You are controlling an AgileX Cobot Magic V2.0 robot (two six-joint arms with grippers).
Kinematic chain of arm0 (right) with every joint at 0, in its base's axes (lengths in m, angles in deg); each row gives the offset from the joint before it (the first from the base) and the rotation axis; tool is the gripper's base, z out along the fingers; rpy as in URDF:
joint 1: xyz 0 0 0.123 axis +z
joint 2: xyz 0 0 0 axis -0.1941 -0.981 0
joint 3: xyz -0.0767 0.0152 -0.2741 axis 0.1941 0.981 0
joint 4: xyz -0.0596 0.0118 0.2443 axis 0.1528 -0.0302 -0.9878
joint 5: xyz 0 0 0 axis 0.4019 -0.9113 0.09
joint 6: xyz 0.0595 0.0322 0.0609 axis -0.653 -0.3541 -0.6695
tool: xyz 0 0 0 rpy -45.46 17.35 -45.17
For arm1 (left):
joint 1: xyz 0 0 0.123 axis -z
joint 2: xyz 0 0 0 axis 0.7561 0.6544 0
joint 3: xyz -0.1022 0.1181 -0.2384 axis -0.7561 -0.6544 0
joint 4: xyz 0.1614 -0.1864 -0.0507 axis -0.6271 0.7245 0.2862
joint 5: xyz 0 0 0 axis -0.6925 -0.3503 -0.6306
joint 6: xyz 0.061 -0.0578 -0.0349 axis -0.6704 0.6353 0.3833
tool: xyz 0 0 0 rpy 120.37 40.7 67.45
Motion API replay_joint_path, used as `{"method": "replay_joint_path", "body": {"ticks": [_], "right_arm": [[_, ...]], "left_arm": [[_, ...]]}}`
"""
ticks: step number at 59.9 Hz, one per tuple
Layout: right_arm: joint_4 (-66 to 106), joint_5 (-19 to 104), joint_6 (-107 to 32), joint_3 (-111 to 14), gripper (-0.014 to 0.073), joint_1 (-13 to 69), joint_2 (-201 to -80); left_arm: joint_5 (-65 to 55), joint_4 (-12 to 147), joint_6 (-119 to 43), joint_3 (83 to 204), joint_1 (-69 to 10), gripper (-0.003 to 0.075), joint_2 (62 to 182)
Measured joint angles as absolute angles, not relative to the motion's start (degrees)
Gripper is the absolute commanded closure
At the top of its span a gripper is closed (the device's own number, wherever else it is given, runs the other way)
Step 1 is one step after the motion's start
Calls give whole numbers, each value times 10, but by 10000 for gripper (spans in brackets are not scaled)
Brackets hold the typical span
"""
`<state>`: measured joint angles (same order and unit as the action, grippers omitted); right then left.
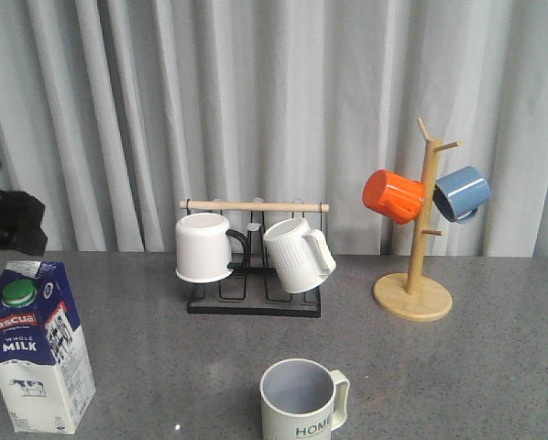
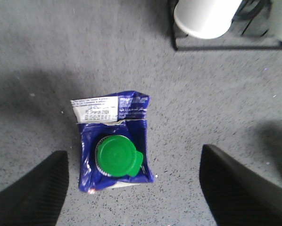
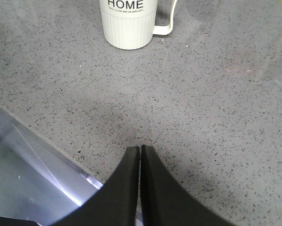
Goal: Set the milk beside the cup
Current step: 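Lower the left gripper over the green-capped milk carton top, then close the left gripper on the carton top and lift it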
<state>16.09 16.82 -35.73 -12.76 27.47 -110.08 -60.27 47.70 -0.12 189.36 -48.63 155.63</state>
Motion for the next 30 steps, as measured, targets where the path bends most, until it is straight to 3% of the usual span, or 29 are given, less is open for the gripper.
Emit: {"method": "replay_joint_path", "body": {"ticks": [30], "right_arm": [[161,164,-357,-128,599,275,-1101]], "left_arm": [[-625,460,-1,1894,-486,164,1632]]}}
